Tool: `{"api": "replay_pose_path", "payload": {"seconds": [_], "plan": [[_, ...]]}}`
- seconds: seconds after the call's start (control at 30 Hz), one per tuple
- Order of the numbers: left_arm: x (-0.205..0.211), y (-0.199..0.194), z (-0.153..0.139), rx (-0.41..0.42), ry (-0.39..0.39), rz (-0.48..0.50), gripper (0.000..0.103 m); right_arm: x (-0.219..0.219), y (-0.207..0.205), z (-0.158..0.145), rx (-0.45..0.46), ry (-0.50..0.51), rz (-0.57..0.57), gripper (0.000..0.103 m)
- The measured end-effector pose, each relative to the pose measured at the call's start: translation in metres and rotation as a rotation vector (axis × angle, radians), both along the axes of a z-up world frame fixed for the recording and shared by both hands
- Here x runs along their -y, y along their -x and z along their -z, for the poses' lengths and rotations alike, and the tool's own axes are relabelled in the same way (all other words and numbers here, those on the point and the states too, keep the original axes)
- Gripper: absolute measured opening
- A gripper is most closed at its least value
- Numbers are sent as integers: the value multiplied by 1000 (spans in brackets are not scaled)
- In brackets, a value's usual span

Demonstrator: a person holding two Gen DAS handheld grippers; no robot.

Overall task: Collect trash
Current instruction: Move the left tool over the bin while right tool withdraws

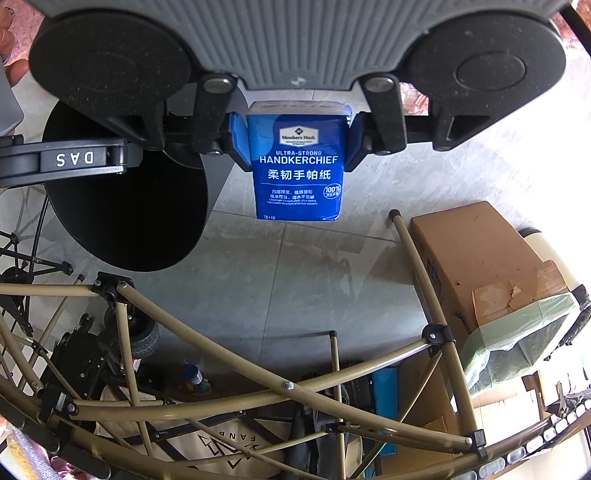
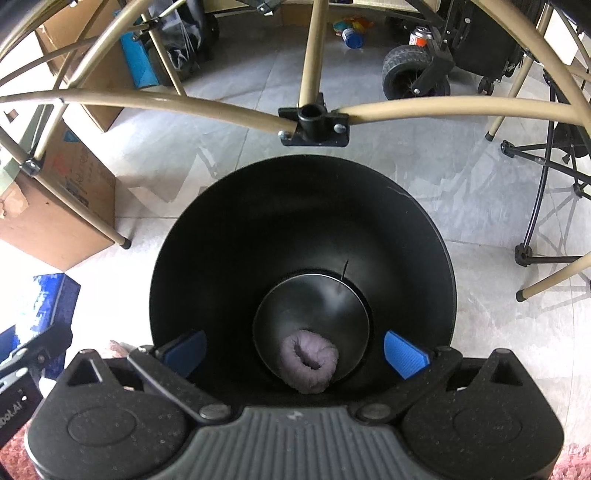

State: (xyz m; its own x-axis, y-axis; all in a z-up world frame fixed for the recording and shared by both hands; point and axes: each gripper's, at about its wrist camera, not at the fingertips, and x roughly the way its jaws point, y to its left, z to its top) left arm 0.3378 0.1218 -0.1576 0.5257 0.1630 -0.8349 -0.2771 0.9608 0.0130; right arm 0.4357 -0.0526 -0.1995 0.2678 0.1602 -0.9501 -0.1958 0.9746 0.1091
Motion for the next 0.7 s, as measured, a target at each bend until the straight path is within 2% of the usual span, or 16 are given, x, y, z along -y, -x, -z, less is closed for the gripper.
{"api": "replay_pose_path", "payload": {"seconds": [0.4, 0.7], "plan": [[25, 1, -28, 64, 4, 63, 52, 22, 11, -30, 65, -55, 17, 103], [72, -5, -42, 96, -6, 157, 52, 69, 16, -48, 128, -91, 112, 103]]}}
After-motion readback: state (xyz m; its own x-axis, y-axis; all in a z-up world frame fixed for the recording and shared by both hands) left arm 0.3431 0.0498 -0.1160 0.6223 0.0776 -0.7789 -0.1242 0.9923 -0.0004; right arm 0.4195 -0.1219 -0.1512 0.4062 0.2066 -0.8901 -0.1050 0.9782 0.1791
